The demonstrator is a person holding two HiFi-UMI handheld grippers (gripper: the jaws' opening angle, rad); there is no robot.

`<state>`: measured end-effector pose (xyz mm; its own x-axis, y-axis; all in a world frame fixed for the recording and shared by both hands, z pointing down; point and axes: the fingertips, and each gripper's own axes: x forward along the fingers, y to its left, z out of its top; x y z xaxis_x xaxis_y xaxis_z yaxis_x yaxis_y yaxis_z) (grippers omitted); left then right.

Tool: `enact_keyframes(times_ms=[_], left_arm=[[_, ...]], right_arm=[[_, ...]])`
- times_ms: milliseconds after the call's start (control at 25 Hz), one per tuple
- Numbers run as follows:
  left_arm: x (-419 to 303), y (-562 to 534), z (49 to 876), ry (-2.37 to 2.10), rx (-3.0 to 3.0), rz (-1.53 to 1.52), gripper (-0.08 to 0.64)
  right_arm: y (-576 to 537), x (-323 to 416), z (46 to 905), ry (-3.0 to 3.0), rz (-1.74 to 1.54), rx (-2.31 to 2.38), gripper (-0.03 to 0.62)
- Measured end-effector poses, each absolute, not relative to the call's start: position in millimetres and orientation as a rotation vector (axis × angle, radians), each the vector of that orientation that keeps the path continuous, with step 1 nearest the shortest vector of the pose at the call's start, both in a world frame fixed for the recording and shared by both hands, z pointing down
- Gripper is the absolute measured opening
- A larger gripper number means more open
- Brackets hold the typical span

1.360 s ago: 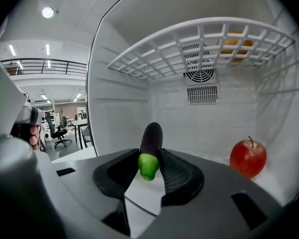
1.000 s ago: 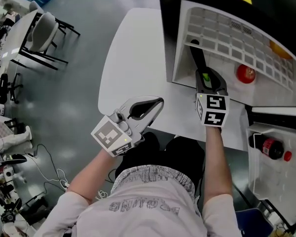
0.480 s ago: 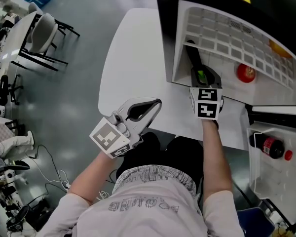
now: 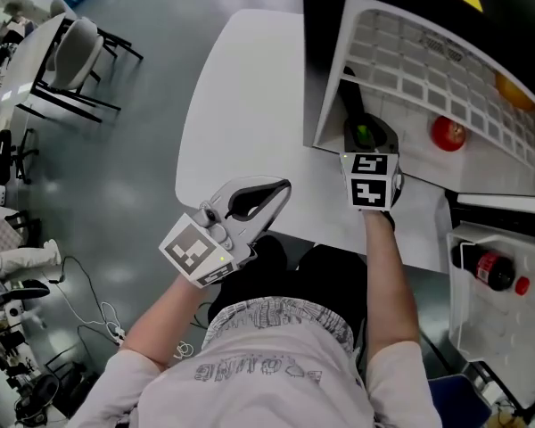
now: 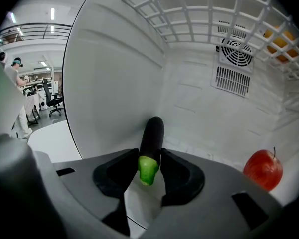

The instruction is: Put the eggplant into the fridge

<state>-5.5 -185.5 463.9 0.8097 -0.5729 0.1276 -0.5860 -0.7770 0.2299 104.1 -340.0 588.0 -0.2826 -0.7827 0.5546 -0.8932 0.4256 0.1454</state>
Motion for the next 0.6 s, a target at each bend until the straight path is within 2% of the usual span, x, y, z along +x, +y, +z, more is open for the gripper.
enact_keyframes(times_ms=[600], left_arm=[[-7,-185,451,-0.889,2.732,0.101,0.008]], right_arm=[[-338,105,586,-2.147,0.293,1.391,0.176]])
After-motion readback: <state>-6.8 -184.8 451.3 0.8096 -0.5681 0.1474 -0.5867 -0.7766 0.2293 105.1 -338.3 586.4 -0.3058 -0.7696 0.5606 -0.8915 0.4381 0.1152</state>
